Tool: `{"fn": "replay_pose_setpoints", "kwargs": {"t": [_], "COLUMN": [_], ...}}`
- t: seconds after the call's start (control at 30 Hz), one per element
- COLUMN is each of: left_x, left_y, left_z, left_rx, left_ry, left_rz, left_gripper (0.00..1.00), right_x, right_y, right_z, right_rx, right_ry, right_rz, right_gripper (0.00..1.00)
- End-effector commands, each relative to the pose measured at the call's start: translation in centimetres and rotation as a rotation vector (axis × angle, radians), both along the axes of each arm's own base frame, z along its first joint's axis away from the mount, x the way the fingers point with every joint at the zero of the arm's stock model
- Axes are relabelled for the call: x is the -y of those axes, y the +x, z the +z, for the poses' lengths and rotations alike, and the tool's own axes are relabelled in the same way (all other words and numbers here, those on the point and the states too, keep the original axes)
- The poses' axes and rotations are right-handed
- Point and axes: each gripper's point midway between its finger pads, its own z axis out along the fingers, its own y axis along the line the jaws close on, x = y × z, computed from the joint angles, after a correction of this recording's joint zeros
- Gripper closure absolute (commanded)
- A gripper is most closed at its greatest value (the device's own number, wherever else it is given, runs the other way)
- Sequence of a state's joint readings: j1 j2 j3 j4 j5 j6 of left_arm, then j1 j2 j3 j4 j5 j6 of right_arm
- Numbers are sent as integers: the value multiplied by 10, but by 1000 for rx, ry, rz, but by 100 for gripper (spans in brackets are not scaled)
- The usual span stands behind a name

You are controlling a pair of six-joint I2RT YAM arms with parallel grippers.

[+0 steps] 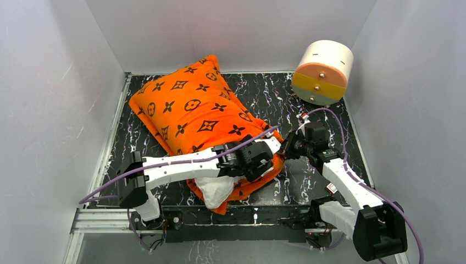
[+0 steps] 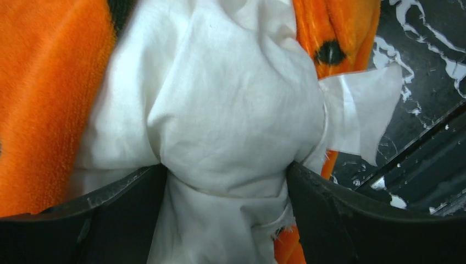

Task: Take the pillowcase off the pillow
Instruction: Remove the pillow from the pillowcase.

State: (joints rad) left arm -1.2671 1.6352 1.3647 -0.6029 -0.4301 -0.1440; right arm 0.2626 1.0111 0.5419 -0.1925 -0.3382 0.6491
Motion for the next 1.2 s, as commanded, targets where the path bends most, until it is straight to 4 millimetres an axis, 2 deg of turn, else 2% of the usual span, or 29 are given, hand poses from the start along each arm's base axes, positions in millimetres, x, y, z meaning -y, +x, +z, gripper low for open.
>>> {"fn": "replay_pose_setpoints", "kwargs": {"t": [0.0,0.03,0.1,0.13,0.17,0.2,0.23,0.27,0.3,0.37,0.47,0.53,0.63,0.73,0.77,0.8,0.87,0.93,1.0,1.1,1.13,1.17], "left_x": [-10,-8,3,2,-4,-11,-19,-25,-34,-46,-66,-85,-115,-133,-136,-136,-129,-115,-102,-82,-77,-72], "left_y": [17,18,15,15,19,25,32,36,42,47,51,53,53,50,48,47,43,38,35,29,28,26], "left_z": [-10,-13,-36,-54,-60,-60,-54,-42,-20,16,47,61,76,85,85,86,87,83,79,73,75,77], "left_rx": [79,75,41,27,49,93,140,183,244,296,293,285,264,230,215,203,167,115,78,13,1,-14], "left_ry": [143,156,192,236,257,272,265,238,198,105,-3,-53,-122,-197,-215,-237,-274,-297,-310,-324,-337,-353], "left_rz": [42,30,-22,-25,5,48,110,161,220,296,377,430,505,547,546,538,515,460,415,340,330,314], "left_gripper": [15,14,11,13,18,41,78,100,100,100,100,100,100,100,100,100,100,100,100,99,88,72], "right_x": [9,9,6,3,4,6,12,18,28,35,49,60,65,59,51,42,17,2,-4,-4,-4,-6], "right_y": [-3,-4,-2,-2,-3,-3,-4,-4,-4,-2,0,2,4,3,0,-2,-5,-8,-10,-17,-21,-23], "right_z": [2,4,11,15,14,9,1,-8,-20,-27,-35,-39,-43,-48,-48,-45,-28,-7,15,38,43,50], "right_rx": [24,26,44,51,46,31,12,-10,-40,-49,-69,-83,-92,-116,-129,-124,-85,-42,4,19,12,11], "right_ry": [-47,-45,-24,-10,-10,-20,-45,-74,-118,-155,-221,-270,-295,-286,-255,-224,-112,-32,10,18,23,32], "right_rz": [-15,-14,-9,0,-5,-21,-48,-80,-129,-165,-220,-270,-285,-250,-202,-154,-33,30,53,65,74,83], "right_gripper": [100,100,100,100,100,100,100,100,100,100,100,100,100,100,100,100,92,80,67,47,43,41]}}
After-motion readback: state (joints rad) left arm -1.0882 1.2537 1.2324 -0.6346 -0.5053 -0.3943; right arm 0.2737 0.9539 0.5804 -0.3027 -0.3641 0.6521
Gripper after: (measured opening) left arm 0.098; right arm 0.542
